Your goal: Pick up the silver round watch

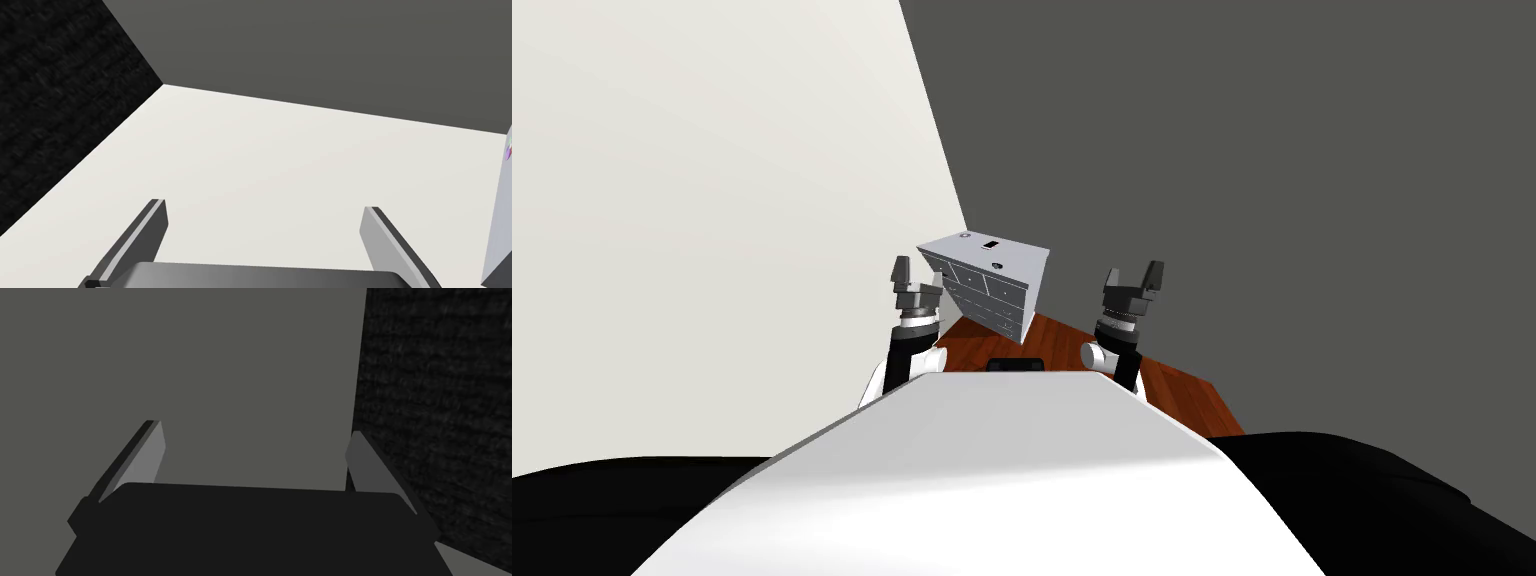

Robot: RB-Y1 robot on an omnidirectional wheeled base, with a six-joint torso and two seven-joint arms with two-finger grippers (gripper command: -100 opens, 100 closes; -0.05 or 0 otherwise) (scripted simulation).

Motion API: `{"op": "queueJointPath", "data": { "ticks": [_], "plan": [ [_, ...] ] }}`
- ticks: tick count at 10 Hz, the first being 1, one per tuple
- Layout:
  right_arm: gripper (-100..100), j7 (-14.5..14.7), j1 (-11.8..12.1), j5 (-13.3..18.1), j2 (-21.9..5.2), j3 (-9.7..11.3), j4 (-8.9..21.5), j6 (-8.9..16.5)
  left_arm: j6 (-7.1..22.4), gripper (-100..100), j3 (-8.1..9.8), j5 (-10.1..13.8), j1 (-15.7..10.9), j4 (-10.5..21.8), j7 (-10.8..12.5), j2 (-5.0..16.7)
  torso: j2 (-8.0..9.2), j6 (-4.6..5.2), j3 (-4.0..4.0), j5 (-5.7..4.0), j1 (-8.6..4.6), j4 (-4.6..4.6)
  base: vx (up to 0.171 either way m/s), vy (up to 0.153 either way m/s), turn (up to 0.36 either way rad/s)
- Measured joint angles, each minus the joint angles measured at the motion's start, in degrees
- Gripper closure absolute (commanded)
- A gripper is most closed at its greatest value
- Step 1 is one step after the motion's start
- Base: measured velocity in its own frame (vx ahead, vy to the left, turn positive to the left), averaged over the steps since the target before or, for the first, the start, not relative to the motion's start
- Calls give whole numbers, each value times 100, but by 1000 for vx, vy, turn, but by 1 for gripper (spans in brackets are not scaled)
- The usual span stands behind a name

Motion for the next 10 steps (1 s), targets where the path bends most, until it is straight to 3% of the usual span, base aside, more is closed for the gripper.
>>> {"op": "queueJointPath", "data": {
  "ticks": [4, 10],
  "plan": [
    [0, 0, 0, 0, 0, 0, 0, 0, 569, -100, 198, 298, -282, 122, -134, 627, 4, 0, 2, 3, 16, 1, -11, 29, -46],
    [0, 0, 0, 0, 0, 0, 0, 0, 1428, -100, 487, 718, -737, 362, -290, 1304, 0, -1, 0, 2, 6, 0, -5, 15, -54]
  ]
}}
